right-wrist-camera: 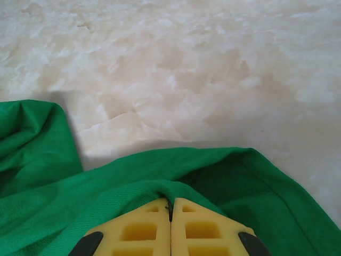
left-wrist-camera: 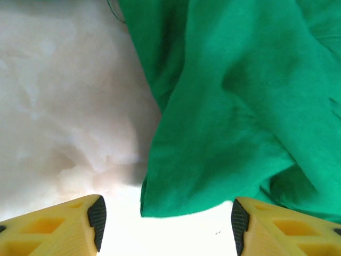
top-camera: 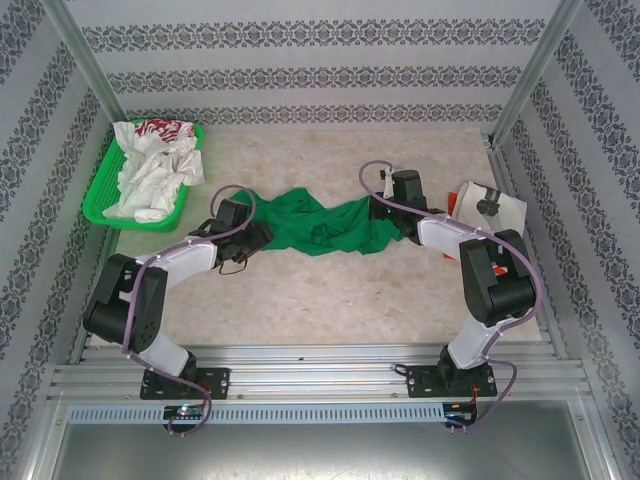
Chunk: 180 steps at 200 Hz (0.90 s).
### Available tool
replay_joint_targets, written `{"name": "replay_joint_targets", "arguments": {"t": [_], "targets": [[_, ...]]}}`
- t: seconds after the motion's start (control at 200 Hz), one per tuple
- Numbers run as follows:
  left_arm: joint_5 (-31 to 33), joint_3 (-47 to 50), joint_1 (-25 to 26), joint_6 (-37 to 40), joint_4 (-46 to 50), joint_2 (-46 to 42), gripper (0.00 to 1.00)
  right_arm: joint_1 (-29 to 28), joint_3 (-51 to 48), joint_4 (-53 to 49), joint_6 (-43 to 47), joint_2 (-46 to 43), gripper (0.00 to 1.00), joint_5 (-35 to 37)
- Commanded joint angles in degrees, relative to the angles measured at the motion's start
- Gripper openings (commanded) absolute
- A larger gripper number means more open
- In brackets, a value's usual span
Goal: Fold and stack the t-shirts
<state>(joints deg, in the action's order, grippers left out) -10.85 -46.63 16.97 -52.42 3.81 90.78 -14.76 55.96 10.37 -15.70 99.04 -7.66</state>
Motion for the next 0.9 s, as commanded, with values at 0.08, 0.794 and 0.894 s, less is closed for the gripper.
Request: {"name": "replay_joint_targets", "arguments": {"t": [0.08,0.794,0.894], "targets": [[-1.64,-1.77,2.0,-12.72,-7.53,4.44,0.57,0.14,-0.42,2.11,-1.3,-1.83,0.05,-1.55],[5.14,-0.11,4.63,-28.86,1.63,-2.42,0.52,0.13,-1.12,3.49,-3.16,-0.74,0.05,-2.51],[4.73,0.29,5.22,-33.07,0.09,-1.45,0.49,0.16,-1.0,3.74,-3.32,-0.7,0.06,-2.63]]}}
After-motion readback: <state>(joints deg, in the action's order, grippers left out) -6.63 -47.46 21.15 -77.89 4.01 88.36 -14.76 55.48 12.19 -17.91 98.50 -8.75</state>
